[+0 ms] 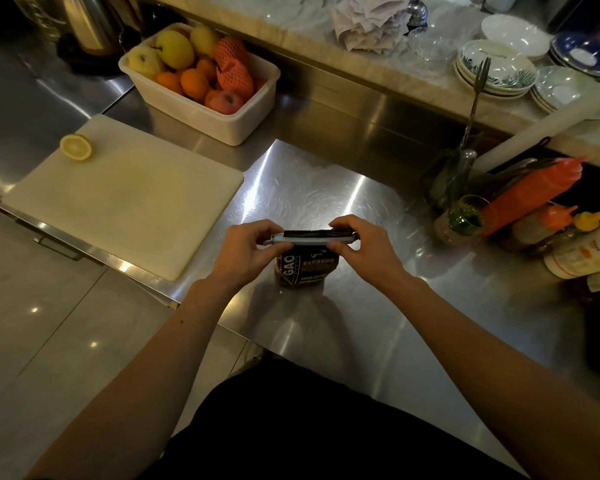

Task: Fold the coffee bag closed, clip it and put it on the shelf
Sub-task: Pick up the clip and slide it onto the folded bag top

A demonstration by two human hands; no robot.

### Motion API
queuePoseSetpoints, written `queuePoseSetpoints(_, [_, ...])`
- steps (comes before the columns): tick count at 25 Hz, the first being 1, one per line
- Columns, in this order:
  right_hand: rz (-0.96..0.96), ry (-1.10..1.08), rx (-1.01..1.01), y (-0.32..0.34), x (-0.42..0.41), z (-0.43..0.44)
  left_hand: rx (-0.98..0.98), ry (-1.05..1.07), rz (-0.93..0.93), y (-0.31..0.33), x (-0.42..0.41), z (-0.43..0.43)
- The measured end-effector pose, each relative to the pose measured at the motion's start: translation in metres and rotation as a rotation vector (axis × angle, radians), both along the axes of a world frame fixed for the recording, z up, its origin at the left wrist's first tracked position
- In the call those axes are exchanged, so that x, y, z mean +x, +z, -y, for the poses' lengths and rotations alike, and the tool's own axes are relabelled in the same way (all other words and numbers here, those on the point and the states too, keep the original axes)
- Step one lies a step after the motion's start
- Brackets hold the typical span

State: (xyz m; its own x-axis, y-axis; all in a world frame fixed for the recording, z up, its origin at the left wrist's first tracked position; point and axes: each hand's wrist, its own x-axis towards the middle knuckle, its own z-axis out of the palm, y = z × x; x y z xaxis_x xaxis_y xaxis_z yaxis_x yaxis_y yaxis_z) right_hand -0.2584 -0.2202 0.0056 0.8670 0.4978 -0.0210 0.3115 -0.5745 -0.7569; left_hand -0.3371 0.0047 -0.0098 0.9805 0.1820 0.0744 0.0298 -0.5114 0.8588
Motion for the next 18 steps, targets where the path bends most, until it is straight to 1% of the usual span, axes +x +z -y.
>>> queuePoseSetpoints(2, [0.038,0.085,-0.091,0.004,0.002,-0.002,0.133,-0.117,0.008,0.01,0.006,0.003])
queuePoseSetpoints(5, [0.109,0.265,-0.275,0.013,0.004,-0.015,0.315,-0.334,-0.039,0.021,0.023,0.011])
queuePoseSetpoints(7, [0.151,0.301,-0.35,0.019,0.009,-0.02,0.393,-0.412,-0.043,0.024,0.035,0.012])
queuePoseSetpoints(10, [0.151,0.305,-0.395,0.025,0.016,-0.021,0.411,-0.447,-0.041,0.03,0.046,0.005])
queuePoseSetpoints(13, [0.135,0.321,-0.376,0.032,0.024,-0.022,0.399,-0.463,-0.026,0.035,0.054,0.0])
queuePoseSetpoints(16, [0.181,0.277,-0.379,0.036,0.033,-0.014,0.357,-0.494,-0.033,0.04,0.063,-0.005])
queuePoseSetpoints(18, [0.195,0.242,-0.381,0.032,0.034,-0.009,0.336,-0.459,-0.054,0.04,0.065,-0.008])
